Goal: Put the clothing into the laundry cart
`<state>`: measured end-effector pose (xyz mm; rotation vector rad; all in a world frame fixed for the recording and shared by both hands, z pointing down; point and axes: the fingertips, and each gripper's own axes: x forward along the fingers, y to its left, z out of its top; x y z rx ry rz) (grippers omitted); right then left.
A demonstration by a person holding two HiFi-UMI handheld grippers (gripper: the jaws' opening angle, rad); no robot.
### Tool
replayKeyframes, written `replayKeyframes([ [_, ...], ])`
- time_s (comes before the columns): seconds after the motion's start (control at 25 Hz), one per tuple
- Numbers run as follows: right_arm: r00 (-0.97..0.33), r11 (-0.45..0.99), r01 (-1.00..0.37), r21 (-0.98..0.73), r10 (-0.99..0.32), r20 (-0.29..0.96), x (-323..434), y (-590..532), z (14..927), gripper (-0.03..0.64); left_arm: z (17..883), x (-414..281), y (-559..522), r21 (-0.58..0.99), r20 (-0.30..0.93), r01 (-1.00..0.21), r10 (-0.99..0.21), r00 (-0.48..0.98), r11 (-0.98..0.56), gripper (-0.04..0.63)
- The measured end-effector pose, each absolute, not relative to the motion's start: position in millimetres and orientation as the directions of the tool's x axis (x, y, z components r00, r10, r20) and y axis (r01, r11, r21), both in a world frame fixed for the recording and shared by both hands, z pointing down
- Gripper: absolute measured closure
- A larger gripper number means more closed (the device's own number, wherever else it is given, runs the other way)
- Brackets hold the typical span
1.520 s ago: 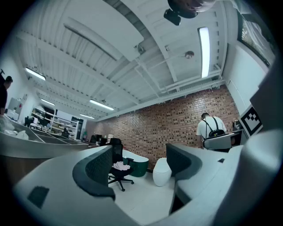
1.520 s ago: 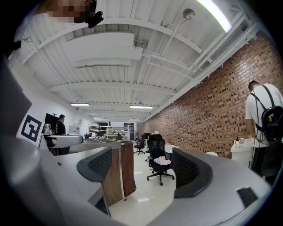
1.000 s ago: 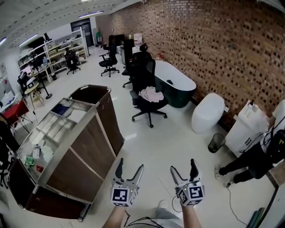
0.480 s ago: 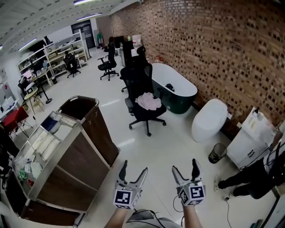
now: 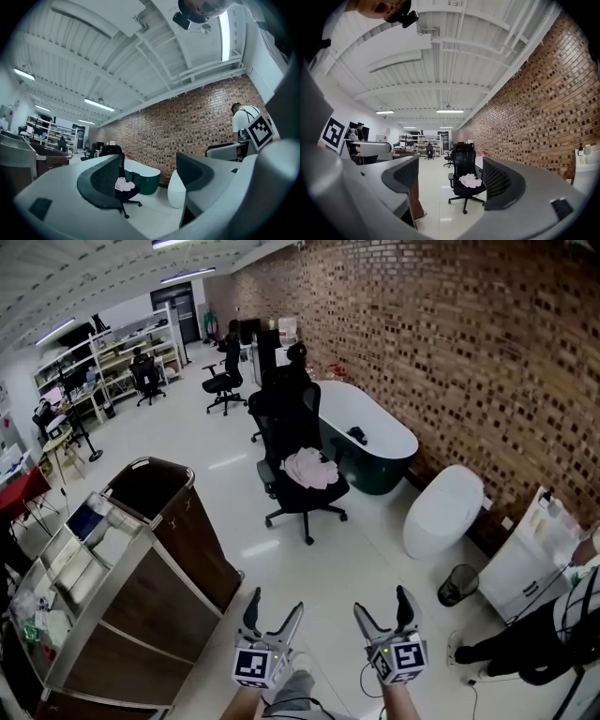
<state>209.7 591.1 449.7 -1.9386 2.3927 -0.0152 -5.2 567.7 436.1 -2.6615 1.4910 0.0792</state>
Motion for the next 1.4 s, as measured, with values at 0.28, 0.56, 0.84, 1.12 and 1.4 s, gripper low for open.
replayKeyframes([
  [0.28,-0.205,0.206,-0.978,-0.015,-0.977,-0.048,204.9,477.5,436.8,0.167,429.8,-5.0,449.2,-0.052,-0.098,-0.833,-0.828,0.553,-0.550,0.225],
  [0.56,-0.248,0.248,-0.969,0.008,-0.967,-0.061,178.5,368.9,427.3,0.167,422.0,-8.9,345.1,-0.035,-0.118,-0.829,-0.822,0.557,-0.557,0.225],
  [0.84,-0.249,0.249,-0.968,0.006,-0.968,-0.037,200.6,294.3,438.4,0.167,434.9,15.9,274.3,0.019,-0.068,-0.832,-0.831,0.552,-0.554,0.225],
  [1.12,-0.321,0.322,-0.946,-0.027,-0.946,-0.038,259.6,195.3,455.4,0.167,443.3,80.4,187.3,0.019,-0.046,-0.863,-0.863,0.503,-0.505,0.225],
  [1.4,-0.410,0.412,-0.911,-0.033,-0.910,-0.060,334.2,97.5,441.8,0.167,422.4,156.2,109.3,0.005,-0.051,-0.897,-0.896,0.441,-0.441,0.225],
])
